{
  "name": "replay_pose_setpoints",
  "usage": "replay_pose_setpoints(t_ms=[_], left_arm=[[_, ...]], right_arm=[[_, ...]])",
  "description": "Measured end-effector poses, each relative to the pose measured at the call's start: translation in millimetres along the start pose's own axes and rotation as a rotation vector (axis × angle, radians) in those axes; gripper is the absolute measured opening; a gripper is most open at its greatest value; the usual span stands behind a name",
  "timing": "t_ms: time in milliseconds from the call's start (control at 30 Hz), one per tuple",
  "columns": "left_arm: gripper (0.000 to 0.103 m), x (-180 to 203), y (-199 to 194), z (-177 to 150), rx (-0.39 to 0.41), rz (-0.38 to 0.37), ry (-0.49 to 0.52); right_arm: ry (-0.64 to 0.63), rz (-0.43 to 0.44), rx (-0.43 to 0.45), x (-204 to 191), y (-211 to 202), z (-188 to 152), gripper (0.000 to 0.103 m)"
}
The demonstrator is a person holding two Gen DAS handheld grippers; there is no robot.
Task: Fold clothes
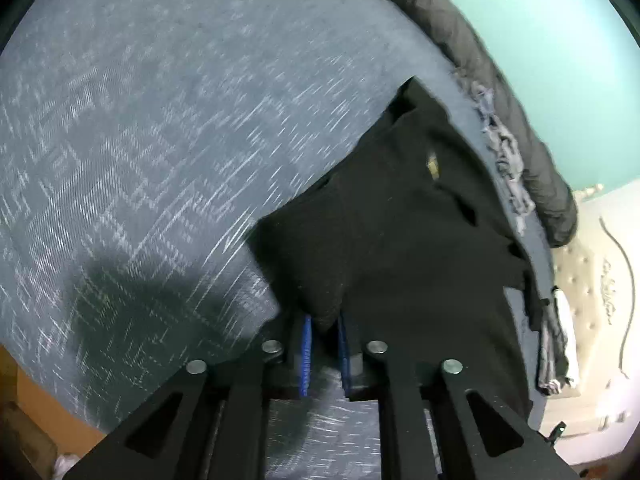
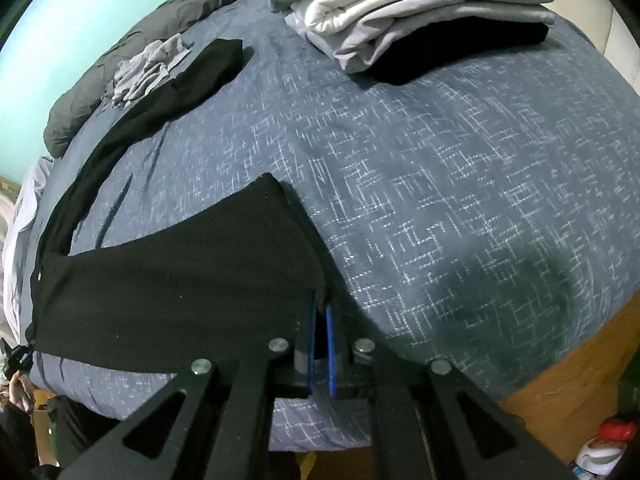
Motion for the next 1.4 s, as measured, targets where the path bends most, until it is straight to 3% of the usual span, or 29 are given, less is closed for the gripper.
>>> replay_pose_setpoints(t_ms=[33, 133, 200, 367, 733, 1133, 1200, 1400], left_arm=[[0.015, 0, 0, -1, 0.003, -0.001, -0.006], [0.020, 1, -7, -2, 0.015, -0.004, -0.013], [0.027, 1, -16, -1, 0.028, 0.003, -0.007], [0.027, 1, -45, 8, 0.097, 0.054, 0.031], [0.029, 57, -99, 31, 0.198, 0.041, 0.165], [0.035, 119, -136, 35, 0.241, 0.094, 0.288], [0.045, 128, -136, 39, 0.243, 0.101, 0.296], [0.049, 155, -132, 60, 0.241, 0.097, 0.327]], right_arm=[[-0.013, -0.009, -0.006, -2, 0, 0, 0.006], [-0.054, -0.055, -0.014, -10, -6, -1, 0.022], [-0.089, -0.063, 0.012, -17, -18, 2, 0.023], [-0.133, -0.078, 0.095, -34, -47, 13, 0.024], [-0.196, -0.032, 0.194, -101, -81, 63, 0.029], [-0.266, 0.015, 0.171, -149, -67, 97, 0.033], [-0.268, 0.024, 0.165, -153, -63, 100, 0.034], [-0.247, 0.054, 0.157, -163, -54, 112, 0.042]])
Point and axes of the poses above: each gripper's, at about its wrist camera, not at the fingertips, and y roughly the way its jaws point, x to its right, z to its top, the point moved 2 cm from there along y, roughly the way its jaws point, and after that the axes turned 14 degrees about z, right-handed, at the moved point
